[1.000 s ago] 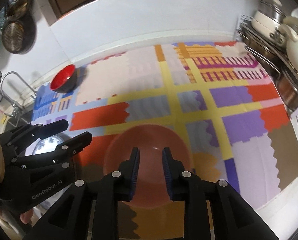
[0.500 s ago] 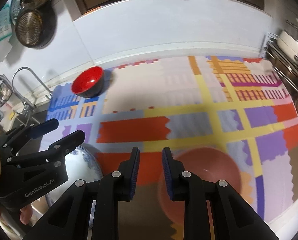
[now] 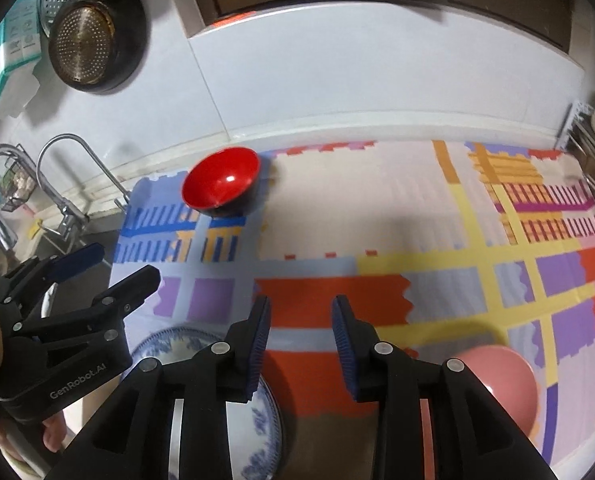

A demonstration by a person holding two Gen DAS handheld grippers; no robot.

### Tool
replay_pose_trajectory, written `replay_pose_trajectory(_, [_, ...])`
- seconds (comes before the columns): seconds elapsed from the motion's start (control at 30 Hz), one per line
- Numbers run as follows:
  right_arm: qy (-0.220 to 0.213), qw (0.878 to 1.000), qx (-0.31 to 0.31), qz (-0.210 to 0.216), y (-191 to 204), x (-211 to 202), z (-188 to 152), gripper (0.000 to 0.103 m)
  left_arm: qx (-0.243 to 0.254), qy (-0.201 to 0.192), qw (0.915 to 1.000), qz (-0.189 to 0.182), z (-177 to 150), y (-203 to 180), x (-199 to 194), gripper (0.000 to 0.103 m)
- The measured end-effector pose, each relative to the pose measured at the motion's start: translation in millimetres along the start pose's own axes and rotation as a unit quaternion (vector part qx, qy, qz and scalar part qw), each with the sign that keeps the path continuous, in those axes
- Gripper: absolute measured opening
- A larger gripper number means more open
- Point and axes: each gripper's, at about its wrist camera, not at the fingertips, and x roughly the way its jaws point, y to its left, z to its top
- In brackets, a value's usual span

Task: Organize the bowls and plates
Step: 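Move both grippers to the rim of the red bowl, then close both grippers on the red bowl rim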

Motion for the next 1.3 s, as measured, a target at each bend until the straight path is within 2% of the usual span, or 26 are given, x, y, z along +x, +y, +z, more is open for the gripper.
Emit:
replay_pose_trajectory(0.2, [-0.006, 1.0, -0.006, 0.005, 18.7, 9.6, 19.6, 0.033, -0.002, -0.005, 0.9998, 0.017, 10.0, 22.9, 7.5, 0.076])
replay_pose_trajectory(0.37, [-0.002, 1.0, -0.015, 0.006, 32.9, 25.4, 40.2, 0.041, -0.004, -0.005, 0.9996, 0.029, 22.2, 39.7, 21.2, 0.077])
replay_pose_trajectory(0.87, [0.012, 0.999, -0.038, 0.004, 59.7, 74.1, 107.5, 0.041, -0.009, 0.006, 0.9997, 0.024, 66.0, 76.7, 79.8, 0.077])
replay_pose_trajectory(1.13, [0.046, 0.999, -0.017, 0.02, 61.4, 120.6, 127.3, 0.041, -0.004, 0.037, 0.9991, 0.02, 81.3, 85.1, 129.3, 0.077])
replay_pose_trajectory(1.3, [0.066, 0.998, -0.012, 0.01, 59.8, 146.2, 132.7, 0.041, 0.002, 0.06, 0.998, 0.02, 86.0, 85.2, 159.4, 0.077])
